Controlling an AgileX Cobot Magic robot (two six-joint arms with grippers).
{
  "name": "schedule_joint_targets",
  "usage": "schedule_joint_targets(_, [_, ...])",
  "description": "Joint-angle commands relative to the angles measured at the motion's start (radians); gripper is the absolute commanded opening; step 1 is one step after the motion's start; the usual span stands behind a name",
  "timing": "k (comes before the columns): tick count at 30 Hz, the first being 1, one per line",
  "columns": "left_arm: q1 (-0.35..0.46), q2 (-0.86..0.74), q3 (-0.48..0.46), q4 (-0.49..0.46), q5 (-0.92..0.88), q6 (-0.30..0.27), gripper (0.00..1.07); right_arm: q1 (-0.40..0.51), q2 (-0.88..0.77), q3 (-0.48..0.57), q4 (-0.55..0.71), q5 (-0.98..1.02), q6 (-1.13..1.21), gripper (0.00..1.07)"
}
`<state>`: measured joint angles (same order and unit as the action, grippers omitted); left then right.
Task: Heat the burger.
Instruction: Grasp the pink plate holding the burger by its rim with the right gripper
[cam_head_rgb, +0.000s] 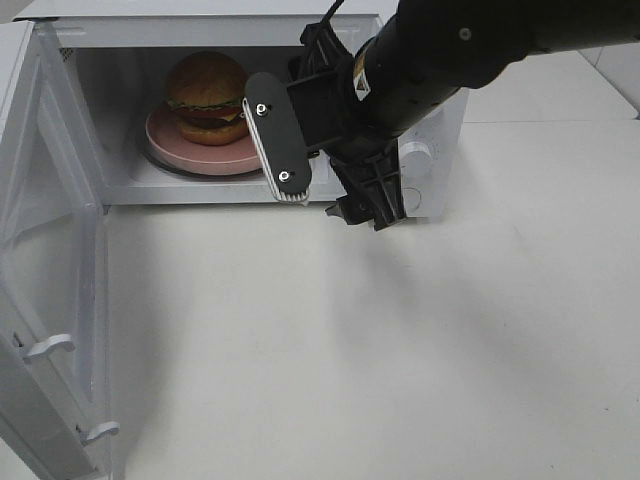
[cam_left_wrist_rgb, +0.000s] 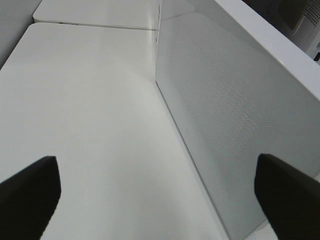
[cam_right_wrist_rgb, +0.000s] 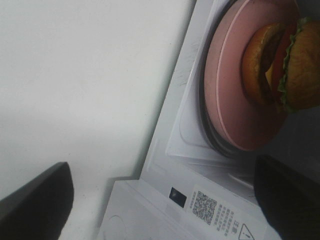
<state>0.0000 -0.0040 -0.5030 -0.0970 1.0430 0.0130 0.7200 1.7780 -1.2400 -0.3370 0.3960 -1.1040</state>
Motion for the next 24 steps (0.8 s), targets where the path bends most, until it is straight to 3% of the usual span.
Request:
schedule_joint_targets(1, [0.003, -0.019, 0.003, -0.001, -0.01, -0.002, 0.98, 0.003, 0.03, -0.032, -0.004, -0.011, 0.014, 0.92])
schedule_joint_targets(24, [0.003, -0.019, 0.003, -0.001, -0.01, -0.002, 0.98, -0.001, 0.364, -0.367, 0.004, 0.005, 0.024, 0.85])
